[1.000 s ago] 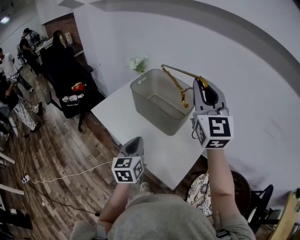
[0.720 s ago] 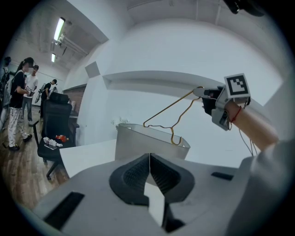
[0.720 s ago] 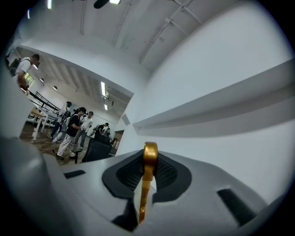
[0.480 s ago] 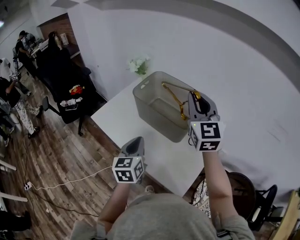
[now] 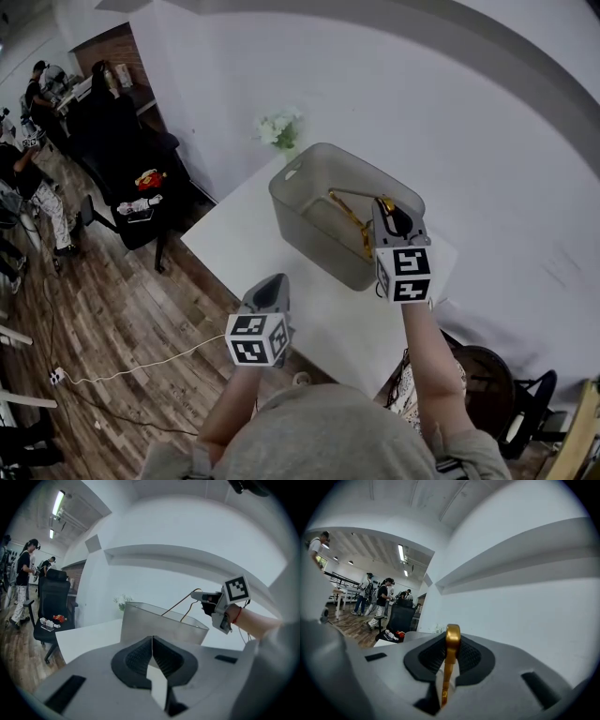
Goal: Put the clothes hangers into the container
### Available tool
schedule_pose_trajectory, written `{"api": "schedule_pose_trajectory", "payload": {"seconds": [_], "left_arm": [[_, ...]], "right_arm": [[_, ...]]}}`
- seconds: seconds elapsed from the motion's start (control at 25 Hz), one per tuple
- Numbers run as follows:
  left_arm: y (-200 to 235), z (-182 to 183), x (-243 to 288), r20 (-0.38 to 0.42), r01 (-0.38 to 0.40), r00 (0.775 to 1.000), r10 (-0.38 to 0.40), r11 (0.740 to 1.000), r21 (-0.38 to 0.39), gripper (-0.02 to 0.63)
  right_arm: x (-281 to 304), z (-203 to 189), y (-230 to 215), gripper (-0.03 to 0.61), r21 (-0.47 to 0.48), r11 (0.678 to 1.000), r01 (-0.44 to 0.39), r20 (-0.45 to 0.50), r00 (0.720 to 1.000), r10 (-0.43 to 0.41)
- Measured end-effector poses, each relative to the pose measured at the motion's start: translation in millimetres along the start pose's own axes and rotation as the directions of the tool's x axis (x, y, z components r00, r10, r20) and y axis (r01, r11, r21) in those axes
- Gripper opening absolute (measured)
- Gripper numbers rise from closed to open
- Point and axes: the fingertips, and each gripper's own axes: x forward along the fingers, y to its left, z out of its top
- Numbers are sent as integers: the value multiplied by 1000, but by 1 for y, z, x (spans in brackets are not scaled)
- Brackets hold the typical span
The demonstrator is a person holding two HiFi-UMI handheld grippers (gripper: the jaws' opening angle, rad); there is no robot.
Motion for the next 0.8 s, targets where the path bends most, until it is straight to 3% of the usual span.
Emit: {"api": "schedule_pose_trajectory", "payload": {"seconds": [0.4,0.8], "left_arm": [[10,-3,13,-26,10,1000,-11,1000,-7,9],[12,-2,17,-22,31,999,-31,1000,-4,9]], "right_arm": [[19,-34,4,48,11,1000,0,-105,994,1],[17,-41,4,54,19,1000,19,-135,991,-17]]}}
